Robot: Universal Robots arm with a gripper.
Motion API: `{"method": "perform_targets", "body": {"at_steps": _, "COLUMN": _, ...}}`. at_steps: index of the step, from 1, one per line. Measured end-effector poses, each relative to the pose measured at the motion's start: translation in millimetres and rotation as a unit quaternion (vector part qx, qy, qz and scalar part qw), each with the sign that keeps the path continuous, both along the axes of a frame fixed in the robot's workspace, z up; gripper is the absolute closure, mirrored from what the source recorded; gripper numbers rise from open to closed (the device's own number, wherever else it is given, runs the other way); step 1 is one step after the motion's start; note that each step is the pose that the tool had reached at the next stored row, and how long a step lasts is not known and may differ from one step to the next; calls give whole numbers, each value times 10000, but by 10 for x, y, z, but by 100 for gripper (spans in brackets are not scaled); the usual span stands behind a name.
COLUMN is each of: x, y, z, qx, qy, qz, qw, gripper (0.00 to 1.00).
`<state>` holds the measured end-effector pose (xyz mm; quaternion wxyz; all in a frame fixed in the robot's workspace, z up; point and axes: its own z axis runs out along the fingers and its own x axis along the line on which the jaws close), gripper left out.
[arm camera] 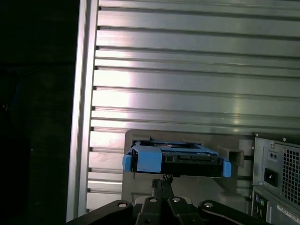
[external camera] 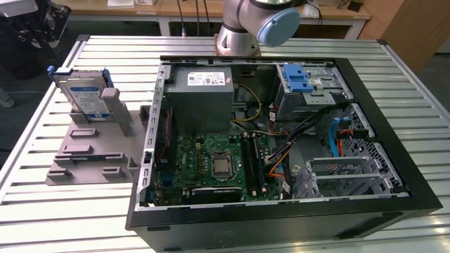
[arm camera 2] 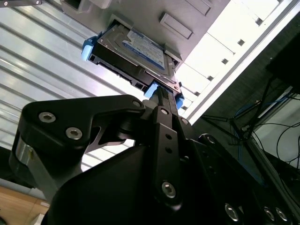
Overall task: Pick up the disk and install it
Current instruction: 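Pick up the disk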
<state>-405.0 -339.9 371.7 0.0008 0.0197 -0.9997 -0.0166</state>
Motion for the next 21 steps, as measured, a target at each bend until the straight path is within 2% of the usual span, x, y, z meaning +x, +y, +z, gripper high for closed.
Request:
{"method": "perform_targets", "body": {"at_steps": 4, "x": 0, "y": 0, "z": -1, "qx": 0, "qy": -1, "qz": 147, "qw": 9999, "gripper": 89}}
{"method": "perform_targets", "body": {"at_steps": 8, "x": 0, "y": 0, "z": -1, "qx": 0, "qy": 0, "qz": 360, "qw": 9994, "gripper": 89}}
{"method": "perform_targets", "body": {"at_steps": 13, "x": 0, "y": 0, "z": -1, "qx": 0, "qy": 0, "qz": 576, "qw": 9983, "gripper": 89}}
{"method": "perform_targets", "body": {"at_steps": 18, "x": 0, "y": 0, "z": -1, "qx": 0, "qy": 0, "qz": 796, "qw": 9968, "gripper": 89}}
{"method": "perform_targets", "body": {"at_steps": 21, "x": 0, "y": 0, "z": -1, "qx": 0, "qy": 0, "qz": 812, "qw": 9967, "gripper": 89}}
